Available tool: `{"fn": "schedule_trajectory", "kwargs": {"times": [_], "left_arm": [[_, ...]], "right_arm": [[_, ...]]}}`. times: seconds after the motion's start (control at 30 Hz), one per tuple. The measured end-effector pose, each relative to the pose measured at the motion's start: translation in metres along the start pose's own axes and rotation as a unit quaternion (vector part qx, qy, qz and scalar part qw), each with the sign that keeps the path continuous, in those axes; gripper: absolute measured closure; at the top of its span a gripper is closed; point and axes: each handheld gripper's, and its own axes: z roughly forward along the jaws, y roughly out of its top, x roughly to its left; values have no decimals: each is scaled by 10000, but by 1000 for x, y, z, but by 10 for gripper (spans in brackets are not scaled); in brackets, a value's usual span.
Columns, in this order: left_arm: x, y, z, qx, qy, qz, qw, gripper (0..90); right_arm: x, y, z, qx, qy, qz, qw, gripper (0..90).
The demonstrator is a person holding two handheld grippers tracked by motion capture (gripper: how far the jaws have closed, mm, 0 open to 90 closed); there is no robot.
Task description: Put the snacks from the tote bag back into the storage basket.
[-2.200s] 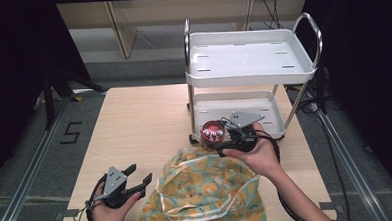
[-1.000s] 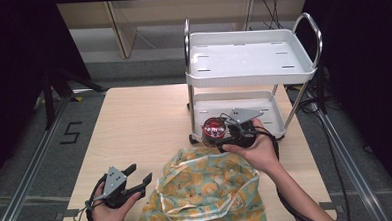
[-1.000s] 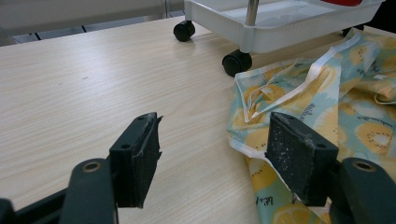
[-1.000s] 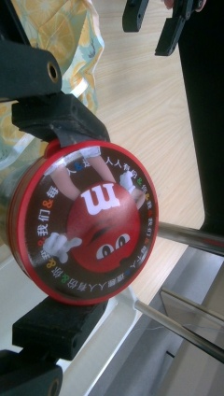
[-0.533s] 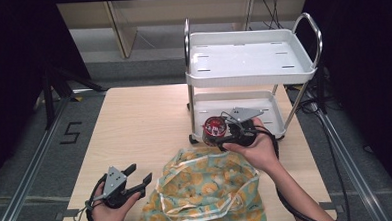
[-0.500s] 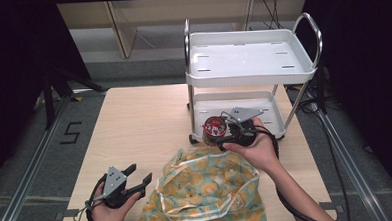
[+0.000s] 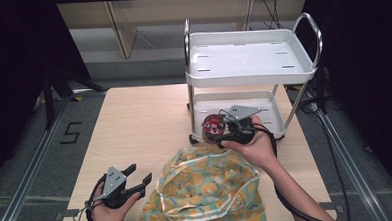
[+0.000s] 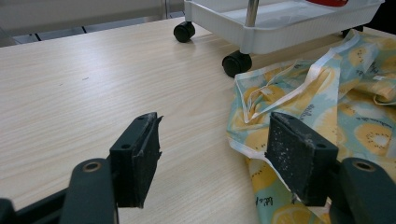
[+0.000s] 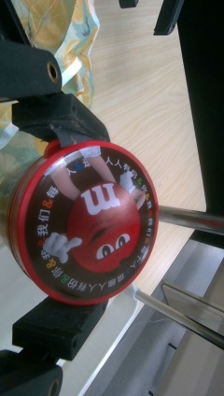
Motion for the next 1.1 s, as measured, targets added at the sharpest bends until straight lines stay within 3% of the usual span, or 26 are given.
{"fn": "schedule_trajectory", "kwargs": {"times": [0.6,0.63,0.73,0.77,0.87,1.1], "left_arm": [[0,0,0,-17,14,-8,10000,341],[0,0,0,-14,25,-13,10000,341],[0,0,-1,16,49,-7,10000,341],[0,0,-1,15,50,-8,10000,340],[-1,0,-1,15,46,-11,10000,341],[0,0,0,-14,19,-10,10000,341]], "right_arm": [[-1,2,5,103,23,140,9998,260],[-3,2,6,89,25,44,9999,261],[-3,3,7,95,45,98,9999,261],[-5,3,7,43,-33,-35,10000,261],[-3,3,6,119,-52,124,9998,261],[-5,4,8,114,6,87,9999,261]]}}
